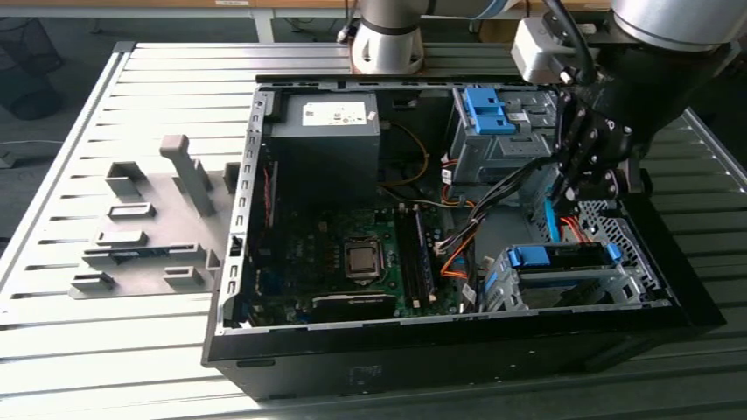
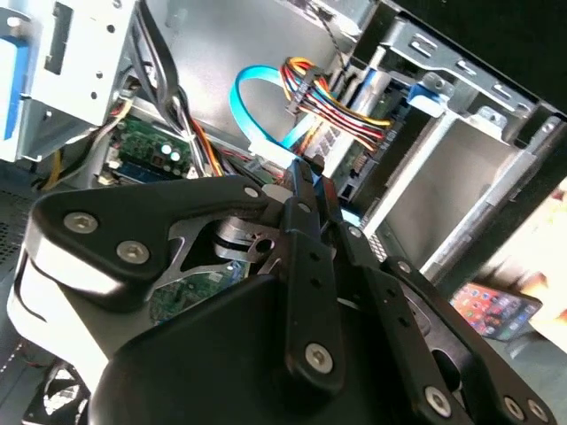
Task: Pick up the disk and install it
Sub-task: 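Insert the second disk wire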
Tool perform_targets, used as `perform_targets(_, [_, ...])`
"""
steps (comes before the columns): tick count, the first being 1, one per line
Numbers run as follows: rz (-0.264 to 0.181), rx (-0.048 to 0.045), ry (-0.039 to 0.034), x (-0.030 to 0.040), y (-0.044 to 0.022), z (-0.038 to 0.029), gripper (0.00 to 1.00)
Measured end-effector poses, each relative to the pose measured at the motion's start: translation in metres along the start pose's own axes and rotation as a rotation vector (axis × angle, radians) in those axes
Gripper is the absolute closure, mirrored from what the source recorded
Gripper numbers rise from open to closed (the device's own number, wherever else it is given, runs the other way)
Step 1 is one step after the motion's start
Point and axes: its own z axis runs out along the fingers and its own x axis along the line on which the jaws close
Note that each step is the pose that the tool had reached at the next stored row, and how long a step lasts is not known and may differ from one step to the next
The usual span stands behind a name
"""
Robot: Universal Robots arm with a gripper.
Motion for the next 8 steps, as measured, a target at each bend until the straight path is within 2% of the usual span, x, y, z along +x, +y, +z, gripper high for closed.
perform_targets(1, [0.000,0.0005,-0.0077,0.0009,0.0003,0.0005,0.84])
perform_targets(2, [0.000,0.0008,-0.0123,0.0025,0.0004,0.0013,0.84])
perform_targets(4, [0.000,0.0010,-0.0137,0.0057,0.0004,0.0032,0.84])
perform_targets(8, [0.000,0.0018,-0.0137,0.0077,0.0003,0.0053,0.84])
